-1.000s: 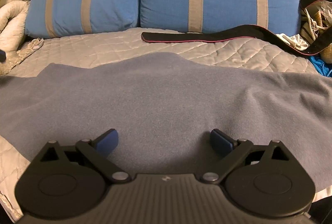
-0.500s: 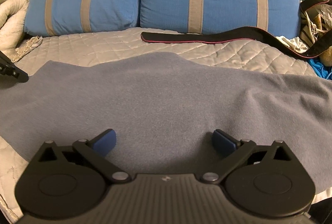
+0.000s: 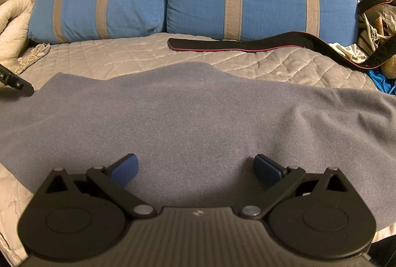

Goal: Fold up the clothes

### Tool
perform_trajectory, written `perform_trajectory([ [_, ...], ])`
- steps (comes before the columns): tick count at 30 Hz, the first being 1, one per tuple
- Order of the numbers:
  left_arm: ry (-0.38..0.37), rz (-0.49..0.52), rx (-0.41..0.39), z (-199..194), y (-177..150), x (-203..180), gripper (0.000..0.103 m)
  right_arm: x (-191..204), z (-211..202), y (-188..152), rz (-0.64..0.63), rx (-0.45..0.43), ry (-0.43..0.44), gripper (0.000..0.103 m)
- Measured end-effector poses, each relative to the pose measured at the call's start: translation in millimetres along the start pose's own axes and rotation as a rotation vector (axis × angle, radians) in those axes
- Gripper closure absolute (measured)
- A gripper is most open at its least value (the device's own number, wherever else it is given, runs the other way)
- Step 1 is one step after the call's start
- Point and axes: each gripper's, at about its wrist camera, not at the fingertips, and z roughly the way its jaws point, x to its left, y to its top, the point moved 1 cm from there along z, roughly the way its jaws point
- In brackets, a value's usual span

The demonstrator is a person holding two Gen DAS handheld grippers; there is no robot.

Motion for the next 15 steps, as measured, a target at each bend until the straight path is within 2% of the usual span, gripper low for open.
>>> perform_trajectory([
  [1, 0.008, 0.012, 0.002, 0.8, -1.0, -1.3, 0.070, 0.0, 0.1, 0.0, 0.000, 0.000, 0.000, 0.001],
  [4, 0.033, 0.031, 0.000, -0.4, -3.6, -3.6, 0.100, -0.2, 0.0, -0.1, 0.000, 0.000, 0.001, 0.000],
  [15, 0.094, -0.001, -0.027, -14.6, -0.8, 6.4, 0.101, 0.5, 0.0, 0.0, 0.002, 0.000, 0.000, 0.001],
])
